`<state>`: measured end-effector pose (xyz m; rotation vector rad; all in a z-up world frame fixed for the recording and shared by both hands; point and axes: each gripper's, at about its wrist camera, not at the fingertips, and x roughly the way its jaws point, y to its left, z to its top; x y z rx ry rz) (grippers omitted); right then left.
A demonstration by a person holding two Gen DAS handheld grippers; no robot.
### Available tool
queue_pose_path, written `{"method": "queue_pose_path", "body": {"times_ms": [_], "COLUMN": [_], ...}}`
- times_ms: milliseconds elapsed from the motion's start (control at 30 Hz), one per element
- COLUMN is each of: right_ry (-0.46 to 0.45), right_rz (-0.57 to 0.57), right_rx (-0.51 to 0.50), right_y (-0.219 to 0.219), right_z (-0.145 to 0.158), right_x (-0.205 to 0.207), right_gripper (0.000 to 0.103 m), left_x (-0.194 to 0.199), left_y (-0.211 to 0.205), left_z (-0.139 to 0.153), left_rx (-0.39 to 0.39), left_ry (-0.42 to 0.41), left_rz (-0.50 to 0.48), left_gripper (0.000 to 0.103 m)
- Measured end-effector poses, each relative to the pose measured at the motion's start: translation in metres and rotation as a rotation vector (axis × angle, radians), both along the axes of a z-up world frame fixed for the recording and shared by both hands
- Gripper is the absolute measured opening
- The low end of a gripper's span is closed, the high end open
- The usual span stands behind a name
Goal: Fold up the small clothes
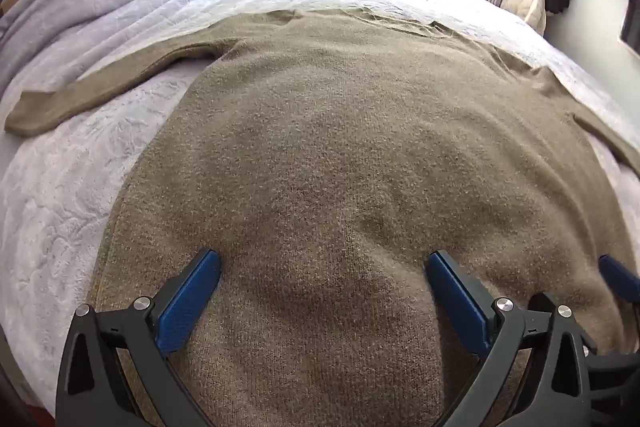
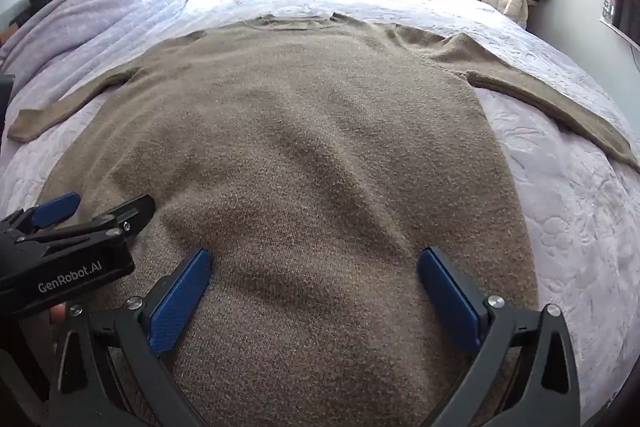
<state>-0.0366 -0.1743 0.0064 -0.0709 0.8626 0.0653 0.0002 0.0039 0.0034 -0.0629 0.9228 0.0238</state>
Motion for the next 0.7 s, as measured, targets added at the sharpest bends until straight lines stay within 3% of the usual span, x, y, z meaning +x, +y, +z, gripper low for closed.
{"method": "queue_pose_path", "body": {"times_ms": [167, 700], "right_ry": [0.04, 0.034], "right_rz": [0.021, 0.037], "right_rx": [-0.009, -0.021], "right_y": [0.002, 0.0034], "right_z": [0.0029, 0.0024], "right_x": [0.0067, 0.0055], "right_gripper": [0.103, 0.103], "left_x": [-0.0019, 0.0009], "left_y": [-0.0014, -0.0037], "left_z": [-0.0019, -0.0056], "left_rx": [0.009, 0.018], "left_ry": [-0.006, 0.023], "left_rz": [-0.002, -0.001], "left_gripper": [0.103, 0.103]}}
